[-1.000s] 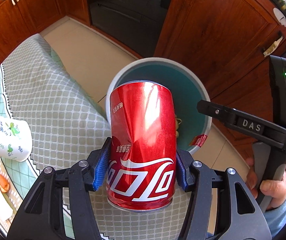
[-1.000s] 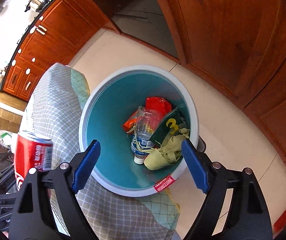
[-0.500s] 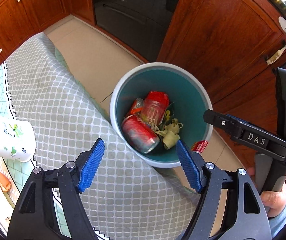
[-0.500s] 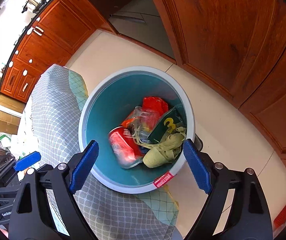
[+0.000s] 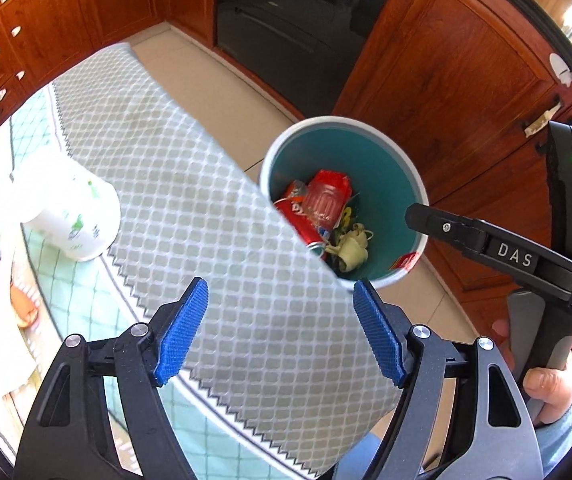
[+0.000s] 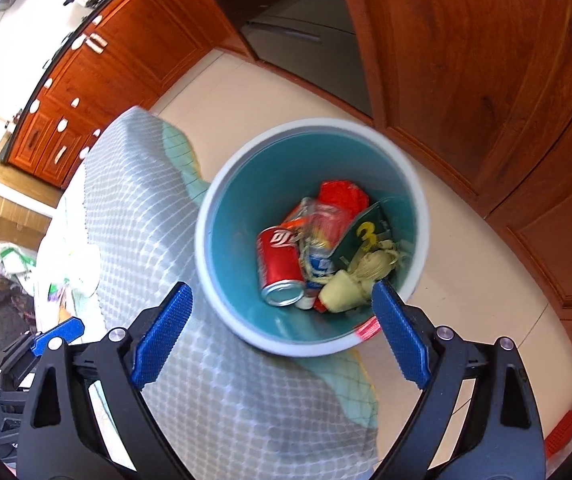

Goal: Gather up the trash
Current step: 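Move both tools back over the table toward the paper towel, then pinch the white paper towel edge with the left tool and lift it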

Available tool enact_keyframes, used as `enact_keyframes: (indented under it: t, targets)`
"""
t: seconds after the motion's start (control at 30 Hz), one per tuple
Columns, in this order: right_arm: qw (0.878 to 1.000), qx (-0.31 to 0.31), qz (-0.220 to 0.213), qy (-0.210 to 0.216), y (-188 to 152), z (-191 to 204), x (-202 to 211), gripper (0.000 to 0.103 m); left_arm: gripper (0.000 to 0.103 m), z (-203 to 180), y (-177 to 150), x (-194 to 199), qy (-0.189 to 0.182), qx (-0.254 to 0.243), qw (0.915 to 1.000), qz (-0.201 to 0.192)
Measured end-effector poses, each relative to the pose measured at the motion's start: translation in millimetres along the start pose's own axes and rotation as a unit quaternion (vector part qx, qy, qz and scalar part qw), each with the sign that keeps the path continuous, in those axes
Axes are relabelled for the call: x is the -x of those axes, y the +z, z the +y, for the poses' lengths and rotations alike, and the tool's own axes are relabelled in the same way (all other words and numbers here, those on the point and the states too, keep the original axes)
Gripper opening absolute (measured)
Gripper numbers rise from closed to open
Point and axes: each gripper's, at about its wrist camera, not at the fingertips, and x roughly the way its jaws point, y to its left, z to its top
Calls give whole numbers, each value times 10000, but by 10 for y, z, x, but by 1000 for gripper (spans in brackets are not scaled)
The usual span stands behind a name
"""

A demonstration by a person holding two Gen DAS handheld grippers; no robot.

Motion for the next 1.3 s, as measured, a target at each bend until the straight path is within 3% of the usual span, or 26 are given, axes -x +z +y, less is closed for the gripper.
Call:
enact_keyframes:
  t: [0.47,0.87,1.03,1.3]
  targets:
    - [9951,914,352,139,-464,1069,-103,88,76,1245,-699,481,391,1116,9927,-249]
    - [9810,1762,788,218,-884,2118,-436,88,76,2672,-1270,762,1246,2166,9659,-677]
    - [9761,1956,934,157,-987,2352,-584,88,76,3054,-1339,629,987,2480,9624,-501]
    - [9750,1937,1088,-19,-987,2443,-775,88,76,3094,-1214,452,731,2386,9668,-545]
